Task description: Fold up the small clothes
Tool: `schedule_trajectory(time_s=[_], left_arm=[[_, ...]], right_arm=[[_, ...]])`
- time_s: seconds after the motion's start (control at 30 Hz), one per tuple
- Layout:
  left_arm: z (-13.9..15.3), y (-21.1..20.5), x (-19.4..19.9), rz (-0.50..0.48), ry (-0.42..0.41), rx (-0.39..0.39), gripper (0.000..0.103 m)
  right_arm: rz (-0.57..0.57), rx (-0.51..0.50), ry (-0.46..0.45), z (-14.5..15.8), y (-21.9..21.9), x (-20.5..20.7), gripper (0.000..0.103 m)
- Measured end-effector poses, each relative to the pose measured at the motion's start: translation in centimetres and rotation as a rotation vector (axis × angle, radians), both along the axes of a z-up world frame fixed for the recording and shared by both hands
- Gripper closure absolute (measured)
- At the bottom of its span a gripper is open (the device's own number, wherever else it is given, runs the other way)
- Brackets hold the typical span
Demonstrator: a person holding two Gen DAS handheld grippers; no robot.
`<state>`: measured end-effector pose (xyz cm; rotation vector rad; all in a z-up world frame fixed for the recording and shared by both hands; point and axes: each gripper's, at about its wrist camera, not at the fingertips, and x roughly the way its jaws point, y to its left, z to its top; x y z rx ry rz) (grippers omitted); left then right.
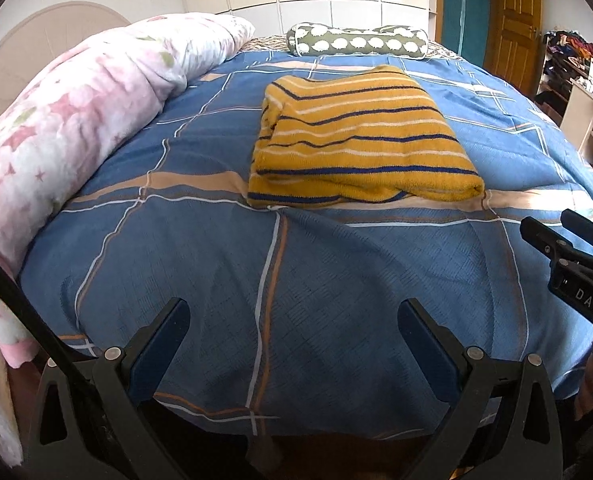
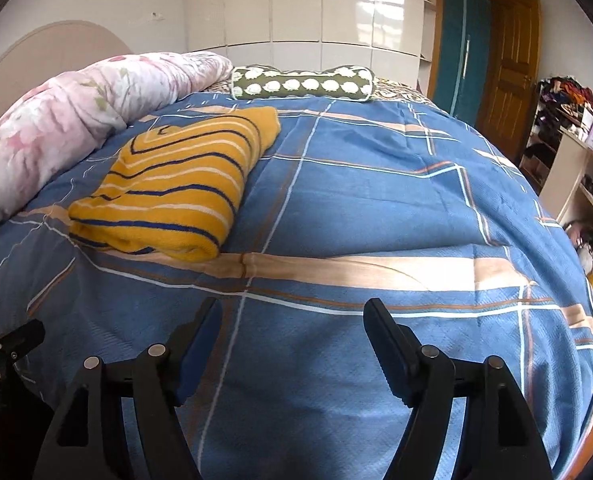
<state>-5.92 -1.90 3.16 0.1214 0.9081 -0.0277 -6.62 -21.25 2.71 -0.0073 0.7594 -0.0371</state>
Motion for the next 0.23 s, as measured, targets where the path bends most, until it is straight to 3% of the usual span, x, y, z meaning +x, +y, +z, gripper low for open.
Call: schedule_trajectory(time_s=[0.23], left_arm=[[-0.42,0.06,0.14,-0.006,0.011,-0.007,0.000]], right_arm=[[0.020,0.007,0.010,-0.34,0.73,0.01,0.025]])
